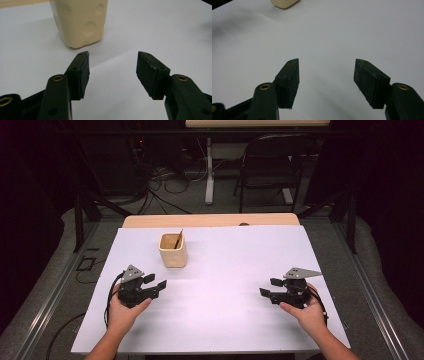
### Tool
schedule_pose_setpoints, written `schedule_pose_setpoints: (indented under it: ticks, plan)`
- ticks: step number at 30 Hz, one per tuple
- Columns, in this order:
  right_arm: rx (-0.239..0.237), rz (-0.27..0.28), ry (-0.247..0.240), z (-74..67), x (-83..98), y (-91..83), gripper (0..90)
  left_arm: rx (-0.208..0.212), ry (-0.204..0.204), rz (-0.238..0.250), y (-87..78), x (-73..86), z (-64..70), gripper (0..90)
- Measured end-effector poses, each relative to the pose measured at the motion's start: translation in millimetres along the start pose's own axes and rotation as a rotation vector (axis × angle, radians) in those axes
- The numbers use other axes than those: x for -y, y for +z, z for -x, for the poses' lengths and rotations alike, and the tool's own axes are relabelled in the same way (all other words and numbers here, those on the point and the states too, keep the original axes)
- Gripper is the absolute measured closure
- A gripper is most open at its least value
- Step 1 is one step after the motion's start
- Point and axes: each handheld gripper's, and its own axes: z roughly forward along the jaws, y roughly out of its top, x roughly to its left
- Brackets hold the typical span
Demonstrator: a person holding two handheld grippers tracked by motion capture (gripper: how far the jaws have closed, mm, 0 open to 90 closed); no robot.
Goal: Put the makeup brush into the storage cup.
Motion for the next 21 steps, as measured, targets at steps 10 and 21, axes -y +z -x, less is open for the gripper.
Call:
schedule_pose_setpoints:
  ticks: [10,21]
  plan:
    - [0.012,0.0,0.017,2.6,10.7,-3.4,37.1,-0.009,0.004,-0.005,-0.8,16.6,1.6,44.2]
    - [0.031,-0.007,0.009,3.3,21.2,-3.1,37.1,0.003,0.004,-0.027,6.1,25.5,5.0,44.2]
